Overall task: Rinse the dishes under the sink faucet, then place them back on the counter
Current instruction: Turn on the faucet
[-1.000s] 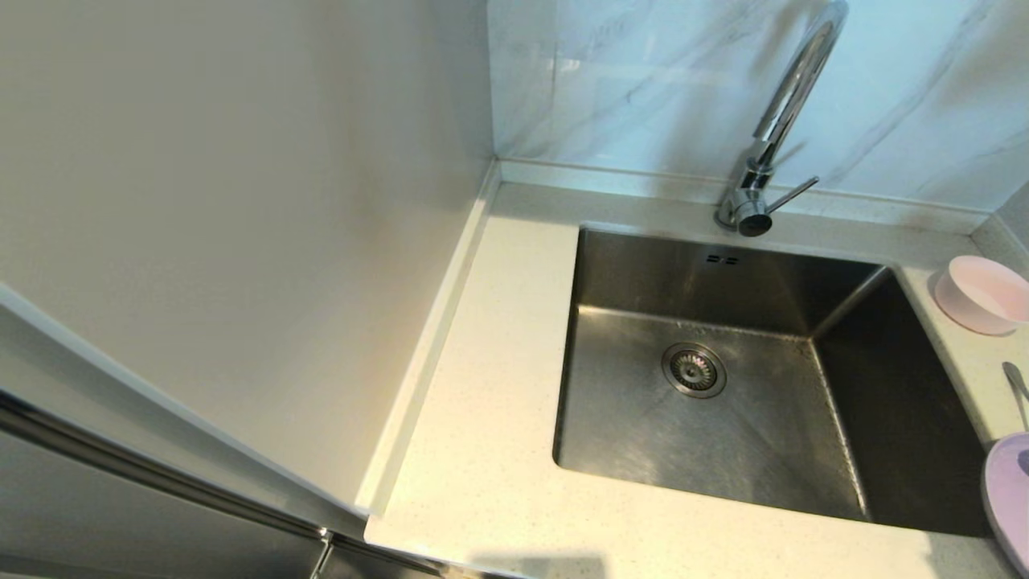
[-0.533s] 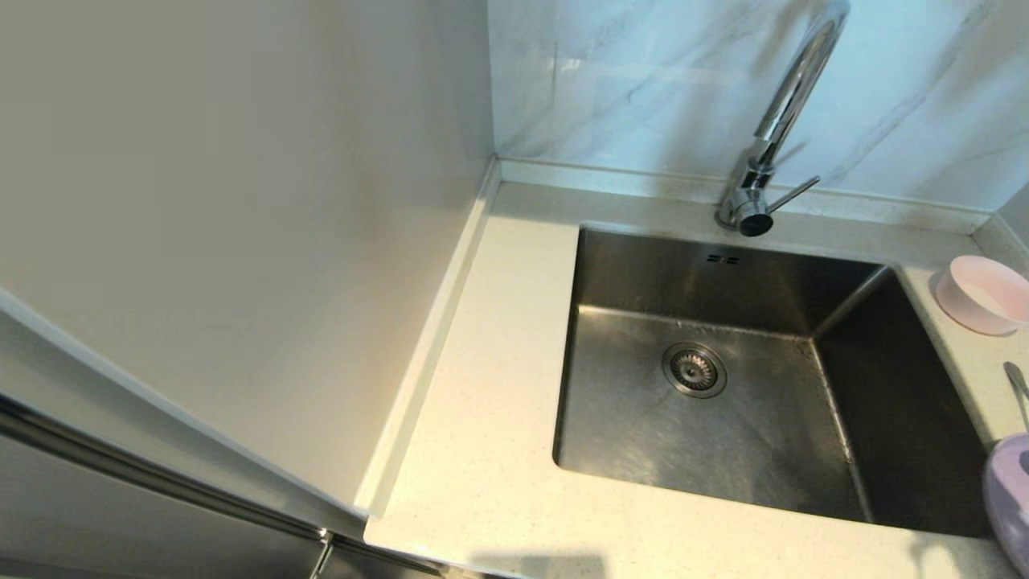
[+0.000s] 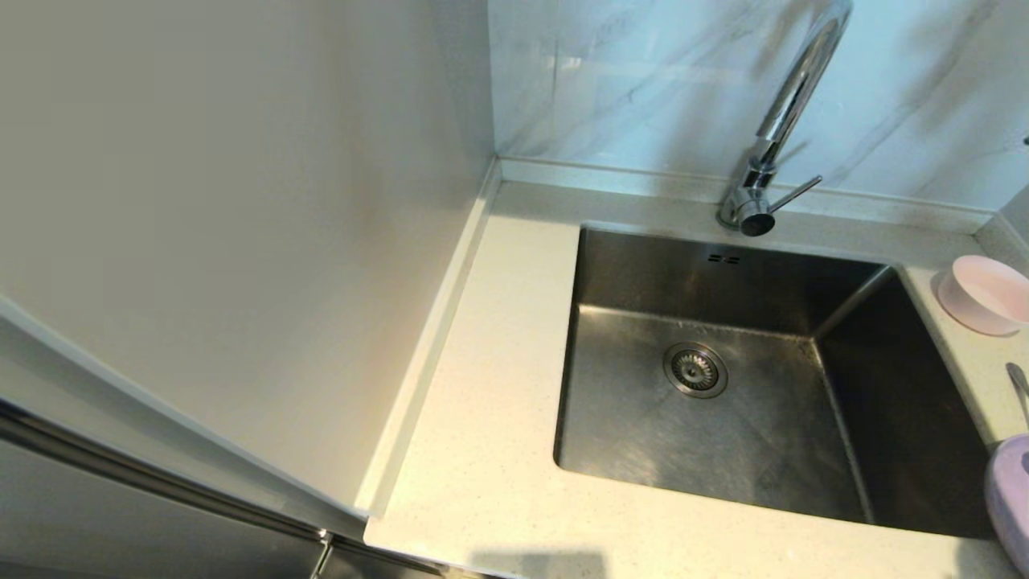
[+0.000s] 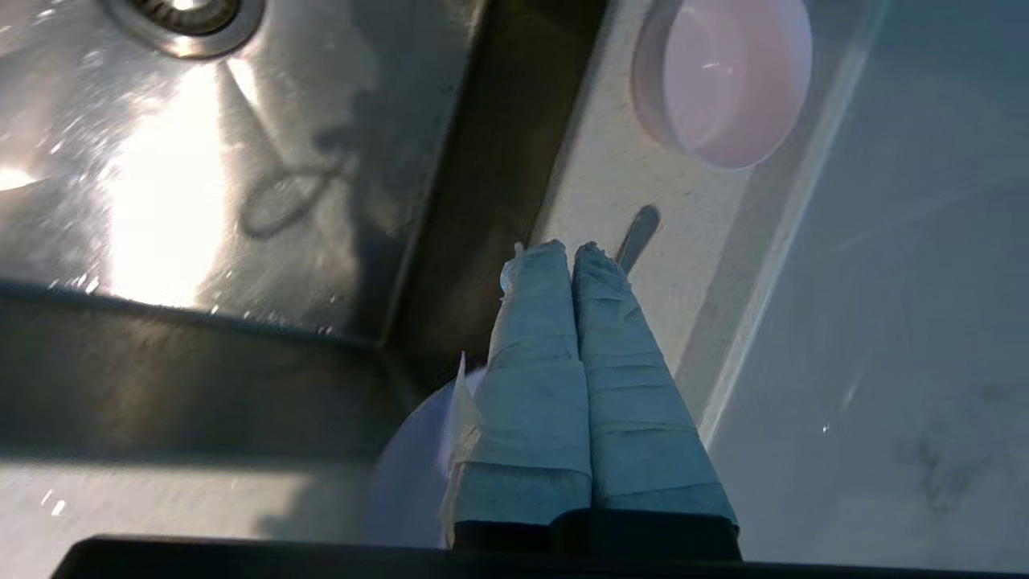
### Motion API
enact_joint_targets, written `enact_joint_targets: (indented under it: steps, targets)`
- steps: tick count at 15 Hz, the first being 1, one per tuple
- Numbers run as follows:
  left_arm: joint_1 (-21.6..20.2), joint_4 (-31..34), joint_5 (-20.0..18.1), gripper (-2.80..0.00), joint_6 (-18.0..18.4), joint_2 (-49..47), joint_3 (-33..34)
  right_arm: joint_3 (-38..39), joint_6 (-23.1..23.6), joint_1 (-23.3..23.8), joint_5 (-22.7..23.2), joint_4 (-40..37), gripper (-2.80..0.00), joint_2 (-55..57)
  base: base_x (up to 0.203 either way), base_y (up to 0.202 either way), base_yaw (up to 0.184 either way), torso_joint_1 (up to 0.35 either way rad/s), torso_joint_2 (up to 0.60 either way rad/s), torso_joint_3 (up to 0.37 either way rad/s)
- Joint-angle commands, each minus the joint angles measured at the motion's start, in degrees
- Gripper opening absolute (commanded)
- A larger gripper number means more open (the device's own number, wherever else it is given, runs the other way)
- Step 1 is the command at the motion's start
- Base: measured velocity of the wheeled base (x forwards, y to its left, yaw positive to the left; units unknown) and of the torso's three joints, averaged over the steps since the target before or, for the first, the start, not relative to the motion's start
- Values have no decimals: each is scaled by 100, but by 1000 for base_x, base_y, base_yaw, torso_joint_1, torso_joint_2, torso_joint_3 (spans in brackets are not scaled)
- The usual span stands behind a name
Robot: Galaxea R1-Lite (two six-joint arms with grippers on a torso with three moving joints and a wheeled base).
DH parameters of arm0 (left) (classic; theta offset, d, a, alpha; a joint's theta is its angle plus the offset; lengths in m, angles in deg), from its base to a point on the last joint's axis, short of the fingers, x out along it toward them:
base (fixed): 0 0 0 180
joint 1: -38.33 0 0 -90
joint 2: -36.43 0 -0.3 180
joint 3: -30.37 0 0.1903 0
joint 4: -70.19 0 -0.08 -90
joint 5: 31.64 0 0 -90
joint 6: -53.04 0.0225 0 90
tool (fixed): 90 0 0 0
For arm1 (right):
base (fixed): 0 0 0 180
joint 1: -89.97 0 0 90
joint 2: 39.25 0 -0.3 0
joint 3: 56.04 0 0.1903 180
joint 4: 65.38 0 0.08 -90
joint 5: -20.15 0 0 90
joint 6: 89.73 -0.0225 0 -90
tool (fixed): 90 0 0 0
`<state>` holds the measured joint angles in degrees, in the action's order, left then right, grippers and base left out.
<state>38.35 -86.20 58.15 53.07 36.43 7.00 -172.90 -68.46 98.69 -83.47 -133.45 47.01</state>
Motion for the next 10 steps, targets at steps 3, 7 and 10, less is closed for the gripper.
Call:
enact_joint_targets:
  steps: [3, 7, 10]
  targets:
    - [-2, 2, 3, -280, -2, 0, 0, -368, -252, 188, 171, 777, -280, 945, 0, 0, 0, 0, 0, 0]
    - [-2, 2, 3, -280, -2, 0, 0, -1472, -829, 125, 200, 953, -280, 1769, 0, 0, 0, 0, 0, 0]
    - [-2, 2, -6, -280, -2, 0, 0, -1840, -1913, 114, 217, 903, -280, 2078, 0, 0, 0, 0, 0, 0]
